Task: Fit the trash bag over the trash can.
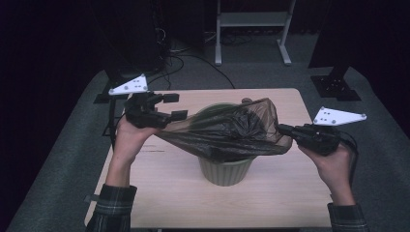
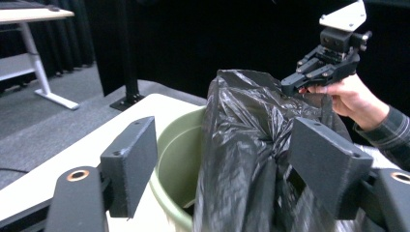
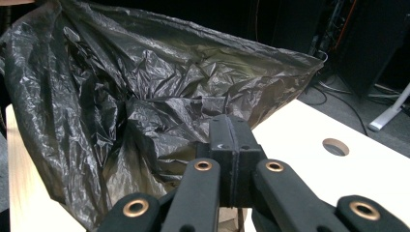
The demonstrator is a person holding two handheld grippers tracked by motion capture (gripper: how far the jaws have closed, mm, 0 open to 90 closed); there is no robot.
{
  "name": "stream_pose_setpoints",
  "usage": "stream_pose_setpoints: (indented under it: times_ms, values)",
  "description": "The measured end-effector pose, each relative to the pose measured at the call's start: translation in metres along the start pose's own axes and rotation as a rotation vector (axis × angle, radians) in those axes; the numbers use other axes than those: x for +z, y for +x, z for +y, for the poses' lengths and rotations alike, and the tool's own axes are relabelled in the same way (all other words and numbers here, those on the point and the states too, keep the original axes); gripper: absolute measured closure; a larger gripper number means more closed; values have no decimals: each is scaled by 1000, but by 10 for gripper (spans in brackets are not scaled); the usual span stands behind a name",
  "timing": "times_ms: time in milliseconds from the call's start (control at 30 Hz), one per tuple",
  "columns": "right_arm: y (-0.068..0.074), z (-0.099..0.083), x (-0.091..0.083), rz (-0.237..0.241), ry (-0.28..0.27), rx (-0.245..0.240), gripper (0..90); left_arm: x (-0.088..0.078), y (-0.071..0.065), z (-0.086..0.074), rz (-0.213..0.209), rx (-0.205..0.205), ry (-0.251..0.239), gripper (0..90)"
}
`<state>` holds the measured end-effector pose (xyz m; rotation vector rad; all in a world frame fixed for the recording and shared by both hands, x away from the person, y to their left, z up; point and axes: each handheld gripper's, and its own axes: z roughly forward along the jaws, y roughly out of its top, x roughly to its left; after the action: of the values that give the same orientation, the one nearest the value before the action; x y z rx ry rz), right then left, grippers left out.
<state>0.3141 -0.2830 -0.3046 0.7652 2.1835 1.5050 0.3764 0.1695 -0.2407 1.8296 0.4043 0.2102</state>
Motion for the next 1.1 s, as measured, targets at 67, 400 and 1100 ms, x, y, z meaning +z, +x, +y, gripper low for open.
stream_pose_setpoints:
  times_ms: [67,400,1100]
  values:
    - [0,0,1,3,-2,0,900,11,2,4,-1,10,27,252]
    - [-2,0,1,6,-13,2,900,67,19,-10,-47,-4,181,376]
    - [-12,-2,4,-13,-40,24,900,58,33,-31,-75,-37,116,897]
